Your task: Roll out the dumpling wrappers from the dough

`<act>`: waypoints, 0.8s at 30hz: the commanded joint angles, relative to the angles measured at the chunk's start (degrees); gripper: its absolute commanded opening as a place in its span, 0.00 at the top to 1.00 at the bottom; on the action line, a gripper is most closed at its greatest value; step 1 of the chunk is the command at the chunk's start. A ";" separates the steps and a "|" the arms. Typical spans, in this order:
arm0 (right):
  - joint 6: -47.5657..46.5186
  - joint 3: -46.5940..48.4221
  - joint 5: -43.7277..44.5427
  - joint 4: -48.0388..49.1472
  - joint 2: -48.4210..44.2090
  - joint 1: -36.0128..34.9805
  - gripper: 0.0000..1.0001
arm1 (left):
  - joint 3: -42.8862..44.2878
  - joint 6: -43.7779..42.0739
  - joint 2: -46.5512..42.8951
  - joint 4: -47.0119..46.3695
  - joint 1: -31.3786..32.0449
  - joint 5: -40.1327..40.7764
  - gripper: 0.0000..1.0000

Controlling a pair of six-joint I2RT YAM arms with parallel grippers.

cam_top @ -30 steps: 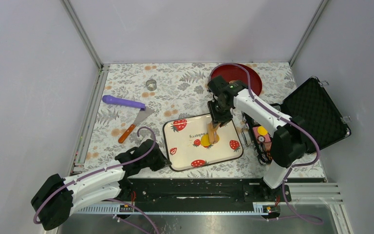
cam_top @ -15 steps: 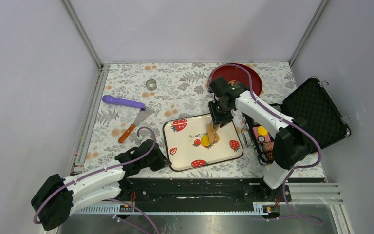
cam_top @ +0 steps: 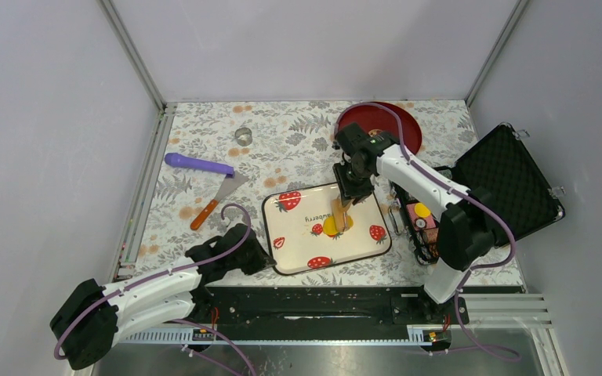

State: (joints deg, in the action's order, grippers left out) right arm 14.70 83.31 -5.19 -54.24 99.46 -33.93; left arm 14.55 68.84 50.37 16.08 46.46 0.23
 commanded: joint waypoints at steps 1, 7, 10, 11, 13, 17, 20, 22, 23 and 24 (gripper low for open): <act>0.48 -3.29 -4.79 -0.57 8.50 -3.71 1.00 | -0.06 -0.29 1.49 3.26 -0.17 2.06 1.00; 0.52 -2.26 -4.12 -1.03 11.00 -4.94 1.00 | 0.04 -0.28 1.72 3.35 -0.15 2.12 1.00; 0.69 -3.31 -4.68 0.22 11.07 -5.20 1.00 | 0.04 -0.29 1.77 3.35 -0.16 2.14 1.00; 0.75 -3.80 -4.94 0.74 10.96 -5.28 1.00 | 0.04 -0.29 1.68 3.35 -0.19 2.14 1.00; 0.93 -4.69 -5.67 1.68 10.77 -5.39 1.00 | 0.04 -0.28 1.62 3.35 -0.14 2.14 1.00; 1.57 -6.44 -7.80 4.21 9.62 -5.42 1.00 | 0.04 -0.28 1.59 3.34 -0.14 2.14 1.00; 1.86 -6.29 -9.24 4.49 9.25 -5.48 1.00 | -0.01 -0.29 1.57 3.30 -0.14 2.14 1.00; 1.89 -6.00 -9.60 4.49 9.41 -5.61 1.00 | -0.04 -0.31 1.57 3.35 -0.14 2.14 1.00; 1.85 -5.89 -9.80 4.50 9.46 -5.69 1.00 | 0.02 -0.29 1.57 3.35 -0.14 2.14 1.00; 1.97 -5.74 -9.83 4.50 9.58 -5.69 1.00 | -0.04 -0.28 1.55 3.41 -0.18 2.10 1.00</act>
State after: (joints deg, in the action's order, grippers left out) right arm 14.57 83.88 -4.25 -53.30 100.49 -35.90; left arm 14.68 68.79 50.63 16.10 46.46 0.21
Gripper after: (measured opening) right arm 0.393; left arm 0.063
